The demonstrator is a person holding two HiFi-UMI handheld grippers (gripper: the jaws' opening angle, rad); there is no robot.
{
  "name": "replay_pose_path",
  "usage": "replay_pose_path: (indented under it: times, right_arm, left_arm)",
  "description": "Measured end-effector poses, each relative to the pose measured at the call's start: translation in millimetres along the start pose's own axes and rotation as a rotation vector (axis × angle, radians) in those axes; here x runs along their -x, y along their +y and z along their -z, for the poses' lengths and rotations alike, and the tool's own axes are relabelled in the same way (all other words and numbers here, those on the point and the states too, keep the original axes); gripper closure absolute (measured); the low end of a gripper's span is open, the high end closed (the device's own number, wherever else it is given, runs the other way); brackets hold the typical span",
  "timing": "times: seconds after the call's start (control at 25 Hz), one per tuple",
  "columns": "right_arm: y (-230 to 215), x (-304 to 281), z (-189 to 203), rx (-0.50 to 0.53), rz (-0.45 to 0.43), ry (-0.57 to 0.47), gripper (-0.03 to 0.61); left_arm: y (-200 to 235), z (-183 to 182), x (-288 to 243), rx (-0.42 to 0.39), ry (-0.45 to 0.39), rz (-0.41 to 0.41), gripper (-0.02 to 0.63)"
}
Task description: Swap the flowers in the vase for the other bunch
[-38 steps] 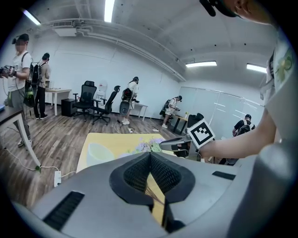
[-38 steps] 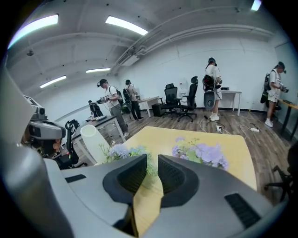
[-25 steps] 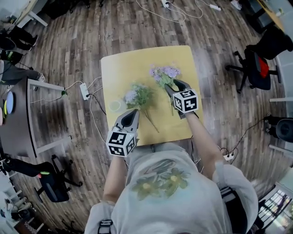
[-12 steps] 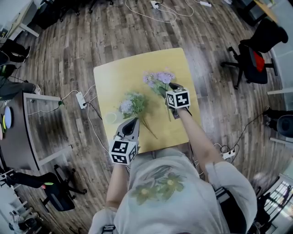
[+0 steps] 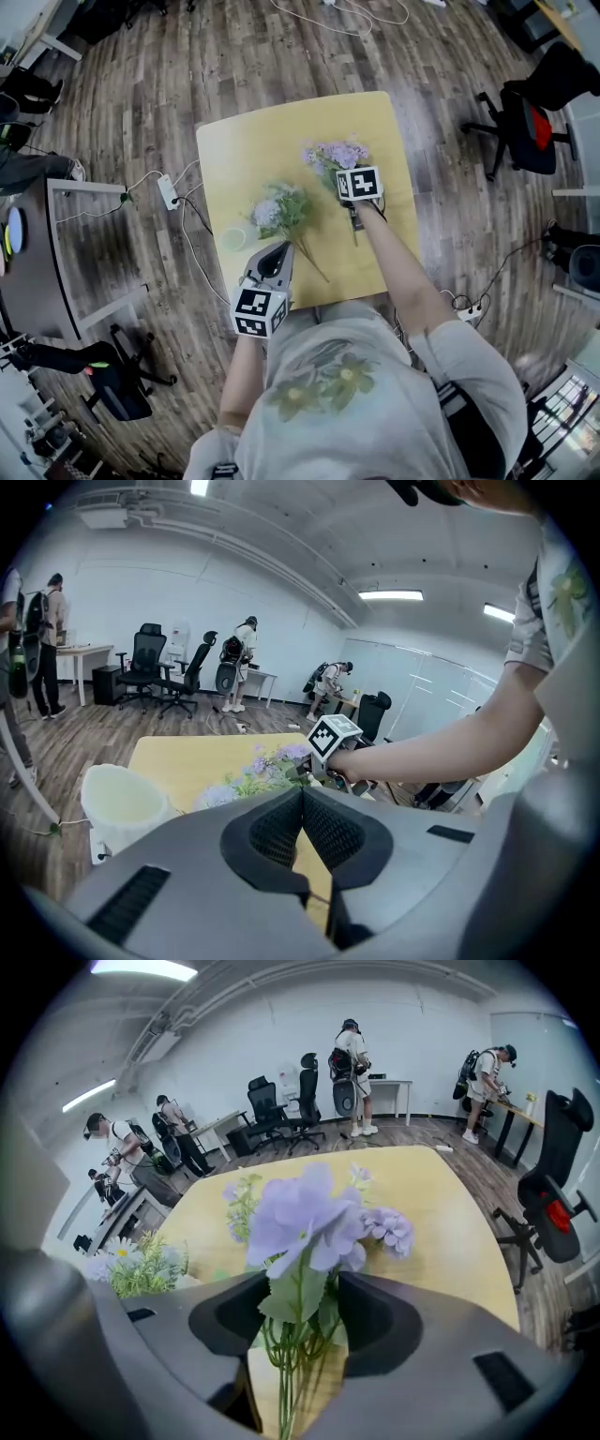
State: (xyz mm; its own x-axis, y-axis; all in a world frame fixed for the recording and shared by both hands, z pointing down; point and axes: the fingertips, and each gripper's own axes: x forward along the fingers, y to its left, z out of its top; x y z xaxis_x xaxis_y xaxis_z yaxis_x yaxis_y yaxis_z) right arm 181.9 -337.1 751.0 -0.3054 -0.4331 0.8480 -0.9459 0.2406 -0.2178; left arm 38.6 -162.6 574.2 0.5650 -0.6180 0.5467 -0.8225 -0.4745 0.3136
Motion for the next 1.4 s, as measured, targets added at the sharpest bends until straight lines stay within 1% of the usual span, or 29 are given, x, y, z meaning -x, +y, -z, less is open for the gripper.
replay_pose_path:
  times: [0.12,0.24,0.44,0.56,0.88,1.16,1.4]
  right_arm:
    - [0,-11,7,-0.002,0.011,0.038,0.351]
    - [3,-16,8,0.056,0.032,0.055,0.36]
    - [11,-17,8,0.103,0.0,0.091,0.471]
    - [14,-14,5,0.112,-0.015,0.09,0.491]
    - [19,6,-8,0.127,-0.042,-0.002,0.497]
    - [34,39,-25,0.14,-0.082,-0.09,0.497]
    - [62,77,-38,0.217,-0.131,-0.178,0.497]
  left_arm:
    - [4,3,-1,0.005,0.003,-0.004,0.596]
    - [10,4,-1,0.011,0.007,-0.009,0.597]
    - [12,3,1,0.012,0.007,-0.009,0.597]
    - [11,0,2,-0.005,0.009,-0.008,0.596]
    - [11,-1,4,-0.024,0.016,0.006,0.597]
    - [7,-15,11,-0.046,-0.006,0.013,0.596]
    - [4,-25,22,-0.042,-0.035,0.016,0.595]
